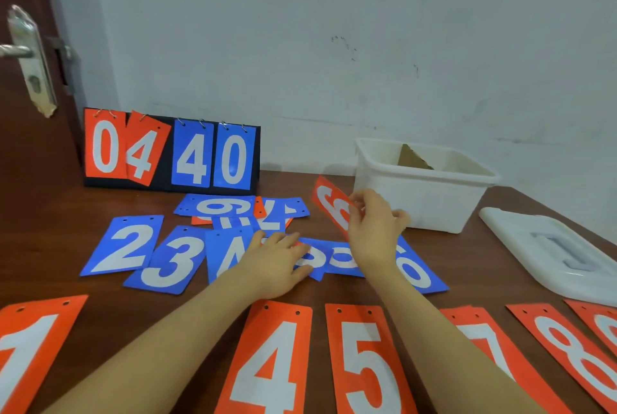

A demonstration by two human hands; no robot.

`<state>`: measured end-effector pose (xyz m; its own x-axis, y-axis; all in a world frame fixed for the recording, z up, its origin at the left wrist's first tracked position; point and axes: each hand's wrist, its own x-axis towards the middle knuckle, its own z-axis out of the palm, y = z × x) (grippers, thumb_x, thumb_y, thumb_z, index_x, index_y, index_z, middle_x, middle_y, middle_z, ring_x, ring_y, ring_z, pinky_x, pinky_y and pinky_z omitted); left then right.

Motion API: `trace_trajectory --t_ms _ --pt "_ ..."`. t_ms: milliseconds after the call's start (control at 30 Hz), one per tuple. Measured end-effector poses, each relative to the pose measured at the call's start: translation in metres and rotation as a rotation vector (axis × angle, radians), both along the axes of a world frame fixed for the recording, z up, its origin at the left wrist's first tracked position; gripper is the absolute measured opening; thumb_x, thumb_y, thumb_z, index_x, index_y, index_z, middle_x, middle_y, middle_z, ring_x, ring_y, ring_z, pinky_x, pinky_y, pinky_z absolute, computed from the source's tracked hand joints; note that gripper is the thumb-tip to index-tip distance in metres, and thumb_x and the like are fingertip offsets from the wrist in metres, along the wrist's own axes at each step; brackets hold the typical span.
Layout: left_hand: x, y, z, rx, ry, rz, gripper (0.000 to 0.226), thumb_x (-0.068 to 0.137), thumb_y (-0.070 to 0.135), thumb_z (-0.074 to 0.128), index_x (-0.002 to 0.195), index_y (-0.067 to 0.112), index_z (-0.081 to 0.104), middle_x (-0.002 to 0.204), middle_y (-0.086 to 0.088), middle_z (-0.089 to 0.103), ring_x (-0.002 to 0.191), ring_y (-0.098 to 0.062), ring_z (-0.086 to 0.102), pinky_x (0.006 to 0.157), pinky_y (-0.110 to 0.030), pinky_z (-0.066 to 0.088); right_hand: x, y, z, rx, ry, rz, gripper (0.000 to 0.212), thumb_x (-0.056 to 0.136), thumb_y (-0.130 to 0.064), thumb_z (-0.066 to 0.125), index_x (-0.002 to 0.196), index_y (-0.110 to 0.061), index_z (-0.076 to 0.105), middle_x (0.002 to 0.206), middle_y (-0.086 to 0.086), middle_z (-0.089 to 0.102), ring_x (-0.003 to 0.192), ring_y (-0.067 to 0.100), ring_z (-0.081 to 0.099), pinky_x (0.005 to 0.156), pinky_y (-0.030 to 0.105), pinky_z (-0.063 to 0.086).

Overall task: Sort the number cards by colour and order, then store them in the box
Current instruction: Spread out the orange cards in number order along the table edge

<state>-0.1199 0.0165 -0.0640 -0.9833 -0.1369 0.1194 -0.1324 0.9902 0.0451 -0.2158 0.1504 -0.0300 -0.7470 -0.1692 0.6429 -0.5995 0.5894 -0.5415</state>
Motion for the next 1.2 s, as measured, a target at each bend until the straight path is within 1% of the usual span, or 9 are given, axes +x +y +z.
trace_trajectory --t_ms 100,200,300,500,633,767,933,1100,1200 --pt "0.007 0.007 0.017 0.191 0.449 0.059 0.069 0.092 0.049 0.041 0.147 0.022 0.009 0.157 0.000 0.005 0.141 -0.019 0.014 0.113 -0.040 0.012 0.011 0.004 0.022 0.071 0.328 0.080 0.018 0.086 -0.008 0.056 0.090 -0.022 0.066 0.086 -0.008 0.067 0.084 0.013 0.060 0.090 0.031 0.017" --pt "0.019 0.000 0.039 0.187 0.697 0.022 0.067 0.090 0.040 0.051 0.145 0.019 0.021 0.152 -0.003 0.024 0.136 -0.019 0.025 0.108 -0.033 0.014 0.021 0.005 0.035 0.070 0.190 0.414 0.017 0.083 -0.011 0.061 0.086 -0.025 0.070 0.085 -0.012 0.068 0.084 0.011 0.062 0.096 0.036 0.026" --pt "0.031 -0.009 0.047 0.079 0.671 0.003 0.036 0.091 0.030 0.053 0.125 0.018 0.053 0.119 -0.003 0.061 0.108 -0.019 0.053 0.095 -0.027 0.024 0.034 -0.005 0.030 0.095 0.043 0.605 0.013 0.085 -0.016 0.063 0.091 -0.025 0.070 0.089 -0.017 0.066 0.088 0.004 0.060 0.094 0.046 0.037" --pt "0.057 -0.033 0.035 0.504 0.780 0.270 0.018 0.091 0.019 0.053 0.106 0.013 0.061 0.095 -0.001 0.063 0.086 -0.016 0.059 0.070 -0.027 0.048 0.036 -0.031 0.007 -0.155 -0.040 0.263 0.033 0.087 -0.033 0.059 0.116 -0.018 0.054 0.110 -0.001 0.059 0.105 0.017 0.053 0.096 0.035 0.035" --pt "0.071 -0.049 0.033 0.707 0.821 0.346 0.032 0.092 0.015 0.051 0.123 0.020 0.047 0.089 0.006 0.057 0.082 -0.010 0.054 0.058 -0.015 0.041 0.031 -0.052 -0.026 0.431 -0.341 0.080 0.052 0.083 -0.052 0.058 0.118 -0.013 0.051 0.121 0.007 0.051 0.115 0.027 0.046 0.096 0.040 0.033" --pt "0.080 -0.053 0.028 0.684 0.828 0.335 0.023 0.093 0.012 0.048 0.114 0.018 0.056 0.106 0.003 0.052 0.091 -0.008 0.049 0.064 -0.011 0.041 0.028 -0.066 -0.037 0.537 -0.519 0.034 0.076 0.072 -0.065 0.062 0.123 -0.010 0.047 0.132 0.013 0.041 0.125 0.032 0.036 0.103 0.044 0.028" --pt "0.084 -0.053 0.022 0.700 0.816 0.397 0.028 0.091 0.016 0.053 0.119 0.013 0.058 0.118 -0.006 0.053 0.100 -0.012 0.052 0.071 -0.014 0.044 0.021 -0.073 -0.030 0.517 -0.649 0.048 0.072 0.070 -0.056 0.071 0.121 -0.010 0.050 0.131 0.014 0.041 0.126 0.034 0.035 0.103 0.044 0.028" --pt "0.087 -0.049 0.023 0.749 0.751 0.379 0.041 0.087 0.012 0.060 0.127 0.016 0.050 0.129 -0.004 0.047 0.116 -0.019 0.050 0.082 -0.025 0.047 0.025 -0.062 -0.026 0.208 -0.474 0.186 0.018 0.085 -0.011 0.058 0.099 -0.017 0.049 0.099 0.003 0.060 0.104 0.027 0.056 0.097 0.039 0.037" --pt "0.088 -0.048 0.027 0.730 0.803 0.397 0.041 0.089 0.011 0.058 0.128 0.016 0.048 0.129 -0.003 0.046 0.117 -0.018 0.049 0.079 -0.023 0.047 0.026 -0.045 -0.011 -0.082 -0.346 0.209 0.023 0.087 -0.005 0.051 0.108 -0.014 0.057 0.107 0.006 0.064 0.091 0.016 0.057 0.073 0.024 0.046"
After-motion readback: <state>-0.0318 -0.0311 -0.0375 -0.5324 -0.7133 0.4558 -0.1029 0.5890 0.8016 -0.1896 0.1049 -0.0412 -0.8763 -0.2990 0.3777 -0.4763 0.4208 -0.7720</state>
